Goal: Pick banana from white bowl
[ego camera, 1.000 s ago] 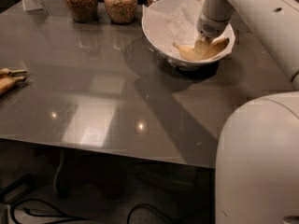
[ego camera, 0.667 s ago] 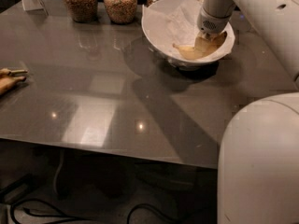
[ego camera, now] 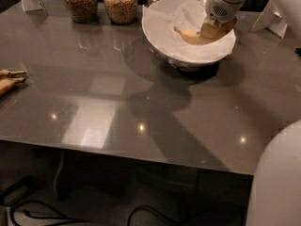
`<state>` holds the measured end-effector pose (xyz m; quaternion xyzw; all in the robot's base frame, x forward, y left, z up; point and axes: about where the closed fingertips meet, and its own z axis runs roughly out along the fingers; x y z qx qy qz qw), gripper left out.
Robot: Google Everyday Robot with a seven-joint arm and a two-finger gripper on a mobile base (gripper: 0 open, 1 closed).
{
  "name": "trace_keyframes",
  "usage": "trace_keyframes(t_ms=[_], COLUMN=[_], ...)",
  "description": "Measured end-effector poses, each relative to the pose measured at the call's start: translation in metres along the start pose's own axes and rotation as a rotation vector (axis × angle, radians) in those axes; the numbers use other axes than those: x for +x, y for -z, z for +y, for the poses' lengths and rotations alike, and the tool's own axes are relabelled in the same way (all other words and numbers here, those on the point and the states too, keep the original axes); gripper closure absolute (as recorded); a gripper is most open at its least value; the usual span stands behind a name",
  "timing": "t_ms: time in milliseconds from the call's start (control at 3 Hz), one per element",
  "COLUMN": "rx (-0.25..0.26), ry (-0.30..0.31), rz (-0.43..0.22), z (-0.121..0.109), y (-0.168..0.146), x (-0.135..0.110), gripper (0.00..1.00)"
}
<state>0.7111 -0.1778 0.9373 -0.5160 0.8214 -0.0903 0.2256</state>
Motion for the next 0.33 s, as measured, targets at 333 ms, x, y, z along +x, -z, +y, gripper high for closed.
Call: trace_keyframes(t_ms=[333], rx=[0.032], ry=[0.006], rz=[-0.094], z=[-0.0005], y=[0.038], x=[-0.0017], gripper=[1.0])
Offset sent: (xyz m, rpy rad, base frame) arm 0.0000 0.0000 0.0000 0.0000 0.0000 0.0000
